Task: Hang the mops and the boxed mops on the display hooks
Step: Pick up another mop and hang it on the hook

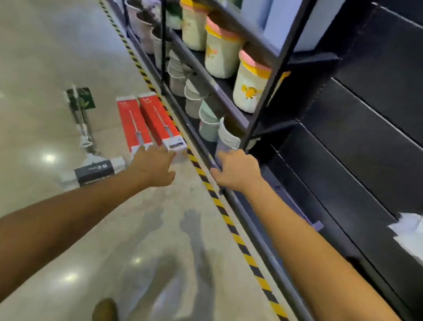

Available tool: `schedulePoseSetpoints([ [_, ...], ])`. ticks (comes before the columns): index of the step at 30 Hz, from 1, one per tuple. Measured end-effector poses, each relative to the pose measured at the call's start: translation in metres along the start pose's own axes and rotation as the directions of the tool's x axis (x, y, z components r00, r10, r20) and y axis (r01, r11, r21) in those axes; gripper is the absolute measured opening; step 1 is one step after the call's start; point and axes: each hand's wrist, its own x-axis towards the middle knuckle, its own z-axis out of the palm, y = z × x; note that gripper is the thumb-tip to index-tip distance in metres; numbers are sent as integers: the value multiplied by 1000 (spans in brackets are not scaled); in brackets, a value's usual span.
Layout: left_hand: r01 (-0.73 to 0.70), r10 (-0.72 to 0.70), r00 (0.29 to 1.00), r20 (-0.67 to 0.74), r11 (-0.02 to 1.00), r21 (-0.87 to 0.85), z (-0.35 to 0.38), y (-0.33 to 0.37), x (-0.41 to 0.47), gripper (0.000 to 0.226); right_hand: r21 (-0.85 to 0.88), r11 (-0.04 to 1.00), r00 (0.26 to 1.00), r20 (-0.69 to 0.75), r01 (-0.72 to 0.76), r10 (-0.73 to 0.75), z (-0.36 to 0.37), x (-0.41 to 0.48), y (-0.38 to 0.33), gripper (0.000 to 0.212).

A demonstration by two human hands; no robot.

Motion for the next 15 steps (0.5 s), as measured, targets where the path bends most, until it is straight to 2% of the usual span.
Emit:
schedulePoseSetpoints([
  [3,117,-116,993,36,993,-24,15,-88,2,53,27,994,993,42,109,-110,-2,70,-70,44],
  [6,207,-205,978,40,977,-60,25,-170,9,52,61,981,982,27,187,-189,-3,138,-136,45],
  [11,281,-277,959,60,957,-72,33,-286,31,51,49,957,957,20,288,-289,-4,231,-234,42],
  [15,315,-309,946,102,948,-49,34,-348,55,52,12,931,929,56,365,-365,0,295,-288,43],
])
